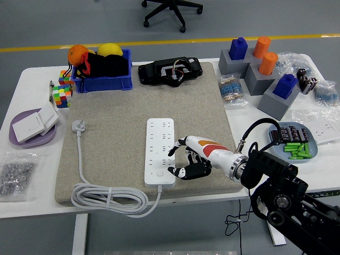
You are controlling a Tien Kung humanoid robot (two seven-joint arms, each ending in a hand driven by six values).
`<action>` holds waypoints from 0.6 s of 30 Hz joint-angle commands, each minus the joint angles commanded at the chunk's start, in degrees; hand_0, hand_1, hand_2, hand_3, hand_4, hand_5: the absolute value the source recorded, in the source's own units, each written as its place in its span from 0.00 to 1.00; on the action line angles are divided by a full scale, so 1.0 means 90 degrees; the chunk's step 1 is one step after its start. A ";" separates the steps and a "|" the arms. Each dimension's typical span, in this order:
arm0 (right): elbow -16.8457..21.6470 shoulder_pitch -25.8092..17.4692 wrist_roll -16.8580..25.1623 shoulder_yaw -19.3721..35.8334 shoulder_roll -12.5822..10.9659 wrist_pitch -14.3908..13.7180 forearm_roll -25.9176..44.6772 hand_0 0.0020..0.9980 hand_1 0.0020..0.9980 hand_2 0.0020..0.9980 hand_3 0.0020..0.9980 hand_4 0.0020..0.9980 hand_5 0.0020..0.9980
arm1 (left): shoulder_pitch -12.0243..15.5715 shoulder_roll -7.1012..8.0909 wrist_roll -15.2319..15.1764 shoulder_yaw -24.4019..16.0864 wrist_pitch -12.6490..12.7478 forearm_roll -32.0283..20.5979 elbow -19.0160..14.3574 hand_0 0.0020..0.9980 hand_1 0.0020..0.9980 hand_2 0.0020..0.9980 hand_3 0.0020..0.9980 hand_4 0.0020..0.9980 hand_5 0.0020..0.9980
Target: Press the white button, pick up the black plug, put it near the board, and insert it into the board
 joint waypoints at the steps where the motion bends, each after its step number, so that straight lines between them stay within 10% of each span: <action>1: -0.0010 0.0007 -0.0014 -0.0025 0.0005 -0.0001 -0.0011 0.00 0.00 0.12 0.65 0.72 0.38 | 0.0001 -0.0001 0.0004 0.0007 -0.0002 -0.0004 0.0000 0.84 0.81 0.79 0.81 0.61 0.50; 18: -0.0760 0.0731 0.0106 -0.0800 0.0295 -0.0077 0.0022 0.00 0.00 0.12 0.65 0.73 0.39 | -0.0038 0.0008 -0.0014 0.0130 0.0000 -0.0176 0.0000 0.83 0.81 0.79 0.81 0.61 0.50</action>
